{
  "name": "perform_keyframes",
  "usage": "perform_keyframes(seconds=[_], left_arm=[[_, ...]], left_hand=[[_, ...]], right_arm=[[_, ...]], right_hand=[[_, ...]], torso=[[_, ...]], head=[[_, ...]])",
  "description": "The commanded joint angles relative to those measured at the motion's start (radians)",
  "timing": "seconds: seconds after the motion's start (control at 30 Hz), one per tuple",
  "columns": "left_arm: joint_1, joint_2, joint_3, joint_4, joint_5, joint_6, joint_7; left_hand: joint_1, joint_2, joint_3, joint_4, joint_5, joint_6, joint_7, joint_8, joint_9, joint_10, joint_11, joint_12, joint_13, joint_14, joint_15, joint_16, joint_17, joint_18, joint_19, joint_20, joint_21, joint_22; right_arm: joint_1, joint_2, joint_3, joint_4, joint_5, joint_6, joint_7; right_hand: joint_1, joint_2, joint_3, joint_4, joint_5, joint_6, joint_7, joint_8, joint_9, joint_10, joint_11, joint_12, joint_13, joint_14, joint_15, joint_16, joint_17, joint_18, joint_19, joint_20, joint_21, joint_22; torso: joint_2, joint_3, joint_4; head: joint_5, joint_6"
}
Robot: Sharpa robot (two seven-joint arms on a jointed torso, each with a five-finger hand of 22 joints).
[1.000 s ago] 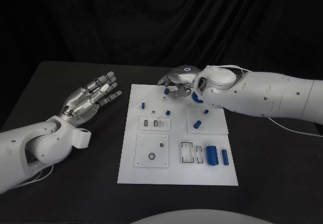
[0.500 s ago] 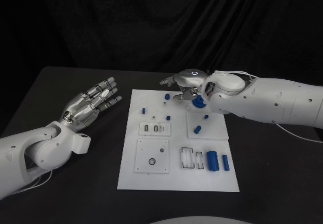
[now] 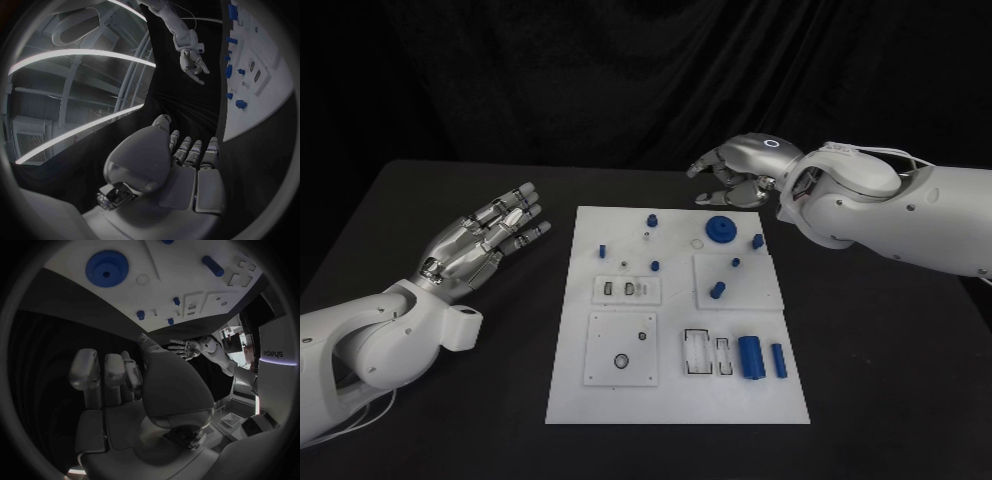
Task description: Assemble the parts on the task board
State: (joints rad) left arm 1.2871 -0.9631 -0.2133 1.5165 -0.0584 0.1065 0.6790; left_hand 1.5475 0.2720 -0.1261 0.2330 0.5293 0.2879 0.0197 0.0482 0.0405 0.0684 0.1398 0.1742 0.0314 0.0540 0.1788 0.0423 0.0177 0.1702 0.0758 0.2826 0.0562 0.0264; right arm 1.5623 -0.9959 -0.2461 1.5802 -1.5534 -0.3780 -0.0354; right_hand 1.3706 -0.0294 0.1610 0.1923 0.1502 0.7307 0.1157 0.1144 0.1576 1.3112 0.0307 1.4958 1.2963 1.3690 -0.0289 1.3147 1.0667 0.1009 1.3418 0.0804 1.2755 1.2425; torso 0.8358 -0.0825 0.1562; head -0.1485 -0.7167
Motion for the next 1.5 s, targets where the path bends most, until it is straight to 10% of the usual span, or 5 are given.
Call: perform_keyframes(seconds=[0.03, 0.4, 1.5], left_arm=[[0.001, 0.003, 0.001, 0.004, 0.004, -0.001, 0.108], [0.001, 0.006, 0.001, -0.003, 0.004, 0.002, 0.106], [-0.001, 0.013, 0.001, -0.016, 0.004, 0.015, 0.106]], left_hand=[[-0.001, 0.002, 0.004, 0.000, 0.005, 0.006, -0.001, 0.001, 0.001, -0.001, 0.001, 0.006, 0.001, 0.001, 0.002, 0.005, 0.001, 0.007, 0.003, 0.007, 0.006, 0.001], [-0.002, 0.003, 0.006, 0.002, 0.004, 0.005, -0.001, 0.001, 0.001, -0.001, 0.001, 0.006, 0.001, 0.001, 0.002, 0.005, 0.001, 0.007, 0.002, 0.007, 0.006, 0.001], [-0.001, 0.005, 0.013, 0.001, 0.005, -0.003, -0.003, -0.001, -0.001, -0.004, 0.002, 0.004, 0.000, 0.000, 0.004, 0.004, 0.001, 0.007, 0.001, 0.007, 0.005, 0.000]], right_arm=[[0.000, -0.035, -0.001, 0.017, 0.065, 0.064, -0.083], [-0.044, -0.086, -0.002, 0.008, 0.039, 0.087, -0.151], [-0.113, -0.041, -0.003, -0.036, -0.031, 0.066, -0.175]], right_hand=[[-0.069, 0.010, -0.024, 0.052, -0.011, 0.051, -0.003, 0.023, 0.009, 0.260, -0.004, 0.075, 0.274, 0.114, -0.004, 0.153, 0.281, -0.043, 0.085, -0.004, 0.118, 0.130], [-0.076, 0.002, -0.042, 0.062, 0.006, 0.126, -0.006, 0.032, 0.027, 0.260, -0.011, 0.075, 0.274, 0.202, -0.014, 0.256, 0.504, -0.065, 0.141, -0.012, 0.197, 0.221], [-0.056, -0.015, -0.046, 0.037, 0.012, 0.033, -0.008, -0.017, 0.063, 0.260, -0.014, 0.075, 0.274, 0.202, -0.016, 0.256, 0.504, -0.073, 0.164, -0.014, 0.225, 0.255]], torso=[[-0.001, 0.0003, -0.0051], [0.002, 0.0036, -0.0022], [0.001, 0.0013, -0.0047]], head=[[0.007, -0.001], [0.002, -0.007], [0.001, -0.030]])
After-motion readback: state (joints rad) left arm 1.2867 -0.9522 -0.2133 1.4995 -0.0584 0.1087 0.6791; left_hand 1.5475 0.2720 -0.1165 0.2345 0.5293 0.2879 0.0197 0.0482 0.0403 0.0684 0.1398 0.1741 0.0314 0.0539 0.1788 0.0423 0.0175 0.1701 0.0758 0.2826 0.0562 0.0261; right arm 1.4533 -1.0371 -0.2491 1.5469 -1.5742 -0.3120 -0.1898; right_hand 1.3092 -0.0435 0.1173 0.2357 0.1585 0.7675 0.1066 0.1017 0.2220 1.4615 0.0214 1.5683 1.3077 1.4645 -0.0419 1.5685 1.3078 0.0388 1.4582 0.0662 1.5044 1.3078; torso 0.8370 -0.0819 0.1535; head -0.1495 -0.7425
